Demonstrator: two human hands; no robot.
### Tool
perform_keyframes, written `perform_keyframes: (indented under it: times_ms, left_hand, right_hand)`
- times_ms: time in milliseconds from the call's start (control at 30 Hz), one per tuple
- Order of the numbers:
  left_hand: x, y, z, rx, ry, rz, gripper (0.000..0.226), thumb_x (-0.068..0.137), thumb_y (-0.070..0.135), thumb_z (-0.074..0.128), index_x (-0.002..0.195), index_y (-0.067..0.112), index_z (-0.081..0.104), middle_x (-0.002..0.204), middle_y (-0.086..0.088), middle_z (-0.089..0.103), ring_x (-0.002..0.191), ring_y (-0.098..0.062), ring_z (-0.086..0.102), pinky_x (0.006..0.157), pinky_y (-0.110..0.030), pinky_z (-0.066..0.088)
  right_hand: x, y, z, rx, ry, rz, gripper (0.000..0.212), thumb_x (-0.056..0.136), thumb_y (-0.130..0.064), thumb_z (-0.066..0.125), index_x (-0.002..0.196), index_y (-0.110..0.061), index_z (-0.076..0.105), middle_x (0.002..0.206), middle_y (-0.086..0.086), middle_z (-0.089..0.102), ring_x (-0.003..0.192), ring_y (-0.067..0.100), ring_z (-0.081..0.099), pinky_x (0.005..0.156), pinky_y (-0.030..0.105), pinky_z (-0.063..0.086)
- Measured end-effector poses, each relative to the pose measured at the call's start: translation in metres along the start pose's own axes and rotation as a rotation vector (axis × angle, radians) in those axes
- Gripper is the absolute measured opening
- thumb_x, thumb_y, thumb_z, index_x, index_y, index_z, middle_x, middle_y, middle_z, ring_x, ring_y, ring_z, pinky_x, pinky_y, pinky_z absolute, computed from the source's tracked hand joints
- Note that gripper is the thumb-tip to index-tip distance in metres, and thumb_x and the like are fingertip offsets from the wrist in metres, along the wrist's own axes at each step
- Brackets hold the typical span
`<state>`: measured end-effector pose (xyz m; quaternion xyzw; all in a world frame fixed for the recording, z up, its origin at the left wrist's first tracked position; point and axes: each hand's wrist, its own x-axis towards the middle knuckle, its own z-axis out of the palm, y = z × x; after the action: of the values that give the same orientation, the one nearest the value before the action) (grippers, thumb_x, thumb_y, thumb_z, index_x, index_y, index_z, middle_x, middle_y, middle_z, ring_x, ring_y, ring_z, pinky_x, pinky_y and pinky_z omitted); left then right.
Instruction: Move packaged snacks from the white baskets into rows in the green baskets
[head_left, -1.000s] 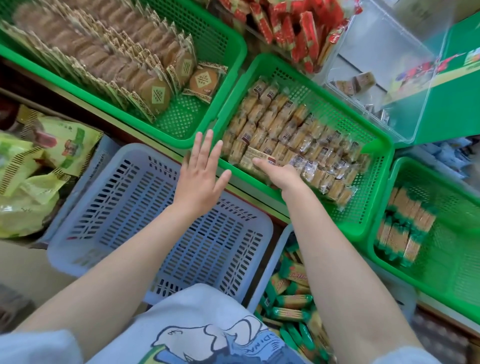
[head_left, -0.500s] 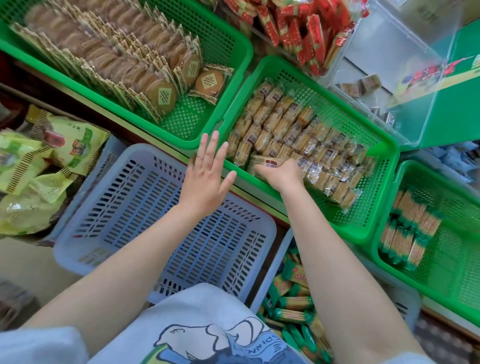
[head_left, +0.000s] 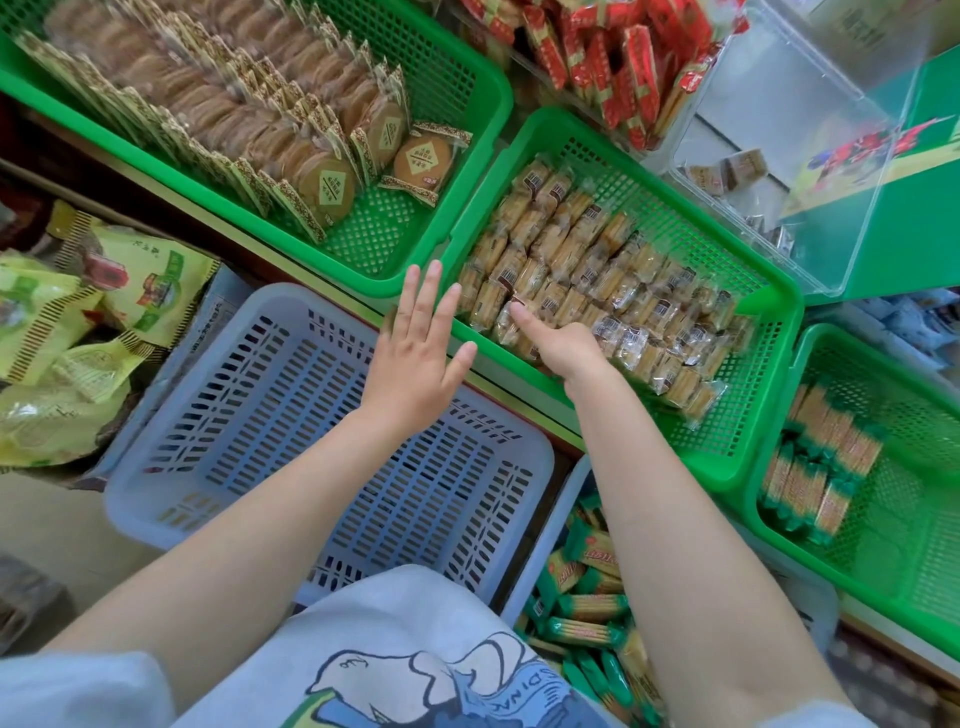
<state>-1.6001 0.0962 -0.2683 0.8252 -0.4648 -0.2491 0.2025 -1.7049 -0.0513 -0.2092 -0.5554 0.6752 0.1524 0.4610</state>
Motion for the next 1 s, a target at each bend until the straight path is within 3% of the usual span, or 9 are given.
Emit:
perform_keyframes:
  times_ms: [100,233,367,600,767,933,1000]
  left_hand:
    - [0.000,-0.001,0.000,-0.001,-0.004,0.005,0.069,0.103,0.051,0.029,0.161,0.021,0.008,0.166,0.006,-0.021,0.149,-0.009,-0.027,0.118,-0.052,0.026]
    - [0.001,-0.001,0.000,0.000,-0.016,-0.001,0.068,0.104,0.052,0.028,0.161,0.022,0.006,0.165,0.007,-0.023,0.148,-0.008,-0.030,0.119,-0.051,0.024]
    - [0.000,-0.001,0.000,0.013,-0.014,0.005,0.068,0.103,0.052,0.027,0.161,0.021,0.007,0.165,0.005,-0.023,0.147,-0.008,-0.031,0.119,-0.049,0.023]
    - [0.000,-0.002,-0.004,0.027,-0.026,0.005,0.067,0.105,0.051,0.029,0.161,0.023,0.007,0.165,0.006,-0.023,0.149,-0.010,-0.028,0.118,-0.050,0.022]
    - [0.000,-0.003,-0.002,0.013,-0.033,0.012,0.066,0.105,0.050,0.030,0.161,0.025,0.006,0.165,0.006,-0.024,0.148,-0.009,-0.030,0.119,-0.048,0.020]
    - [0.000,-0.004,0.000,0.008,-0.028,0.012,0.066,0.105,0.050,0.030,0.161,0.024,0.007,0.165,0.007,-0.024,0.148,-0.009,-0.029,0.118,-0.049,0.021]
    - [0.001,-0.003,-0.001,0.010,-0.035,0.005,0.066,0.105,0.050,0.030,0.161,0.024,0.006,0.165,0.007,-0.026,0.148,-0.009,-0.030,0.119,-0.049,0.020]
  right_hand:
    - [0.001,-0.011,0.007,-0.080,-0.028,0.008,0.097,0.092,-0.072,0.044,0.155,0.000,0.025,0.159,0.016,0.035,0.136,0.036,0.045,0.101,0.042,0.042]
    - [0.004,-0.024,0.012,-0.068,-0.020,0.016,0.089,0.094,-0.067,0.049,0.153,-0.002,0.033,0.157,0.015,0.039,0.137,0.037,0.044,0.106,0.046,0.041]
    - [0.005,-0.016,0.010,-0.079,-0.062,0.023,0.104,0.085,-0.069,0.060,0.156,-0.002,0.024,0.161,0.016,0.030,0.143,0.037,0.036,0.110,0.048,0.038]
    - [0.011,-0.012,0.003,-0.103,-0.136,0.063,0.114,0.080,-0.079,0.056,0.158,-0.006,0.018,0.166,0.015,0.018,0.148,0.039,0.026,0.115,0.056,0.030]
    - [0.014,-0.001,-0.002,0.053,-0.033,0.051,0.102,0.085,-0.066,0.064,0.154,-0.001,0.028,0.159,0.014,0.035,0.142,0.035,0.037,0.112,0.049,0.035]
    - [0.016,0.000,-0.001,0.006,-0.082,0.045,0.101,0.085,-0.064,0.067,0.154,-0.002,0.028,0.160,0.014,0.034,0.143,0.035,0.037,0.112,0.049,0.036]
    - [0.017,-0.001,-0.001,0.040,-0.092,0.048,0.098,0.082,-0.062,0.071,0.152,-0.004,0.035,0.149,0.013,0.048,0.134,0.033,0.046,0.108,0.047,0.040]
